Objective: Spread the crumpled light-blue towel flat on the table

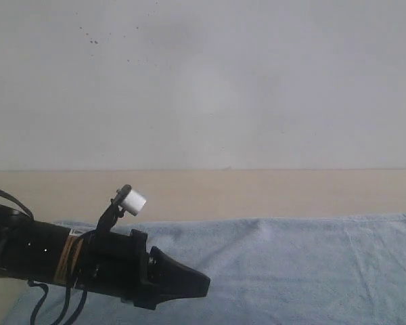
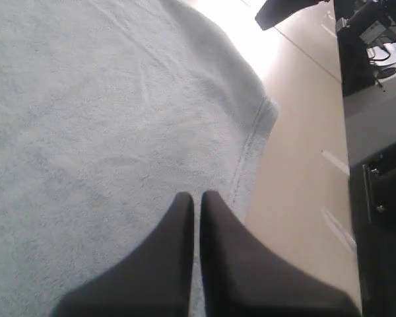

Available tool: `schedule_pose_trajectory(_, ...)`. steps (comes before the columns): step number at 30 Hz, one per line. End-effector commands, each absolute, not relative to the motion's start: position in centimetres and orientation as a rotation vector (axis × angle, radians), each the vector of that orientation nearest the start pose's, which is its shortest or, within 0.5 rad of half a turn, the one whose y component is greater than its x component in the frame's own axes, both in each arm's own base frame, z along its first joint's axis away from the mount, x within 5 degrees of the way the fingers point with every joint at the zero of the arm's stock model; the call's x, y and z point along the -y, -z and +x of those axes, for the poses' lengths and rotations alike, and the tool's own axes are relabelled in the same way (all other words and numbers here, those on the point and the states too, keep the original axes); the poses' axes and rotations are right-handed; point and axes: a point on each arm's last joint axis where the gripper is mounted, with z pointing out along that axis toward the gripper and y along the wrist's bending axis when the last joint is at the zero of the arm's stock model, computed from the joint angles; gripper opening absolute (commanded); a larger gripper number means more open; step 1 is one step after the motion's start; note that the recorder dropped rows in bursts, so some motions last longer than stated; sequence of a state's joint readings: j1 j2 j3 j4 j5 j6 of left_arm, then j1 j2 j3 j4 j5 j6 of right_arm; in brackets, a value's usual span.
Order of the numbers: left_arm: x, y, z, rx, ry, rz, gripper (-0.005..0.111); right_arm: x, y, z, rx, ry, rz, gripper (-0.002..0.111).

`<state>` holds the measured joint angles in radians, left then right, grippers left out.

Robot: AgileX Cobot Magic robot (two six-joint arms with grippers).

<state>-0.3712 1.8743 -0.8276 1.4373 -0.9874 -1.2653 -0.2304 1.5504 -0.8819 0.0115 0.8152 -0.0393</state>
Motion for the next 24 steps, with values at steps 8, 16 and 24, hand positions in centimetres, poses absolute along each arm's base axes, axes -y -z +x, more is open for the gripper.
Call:
schedule_pose_trajectory(8,19.3,-17.2,26.5,-1.847,1.548,0.927,0.004,5.3,-16.5,27.1,-3.058,-0.192,0.385,0.056)
schedule_pose_trajectory(16,19.3,-17.3,26.6,-1.84,1.554,0.902,0.004,5.0,-14.6,27.5,-3.111,-0.269,0.382,0.058)
schedule_pose_trajectory(24,19.3,-17.2,26.7,-1.851,1.536,0.901,0.004,5.0,-13.7,28.0,-3.092,-0.297,0.434,0.027)
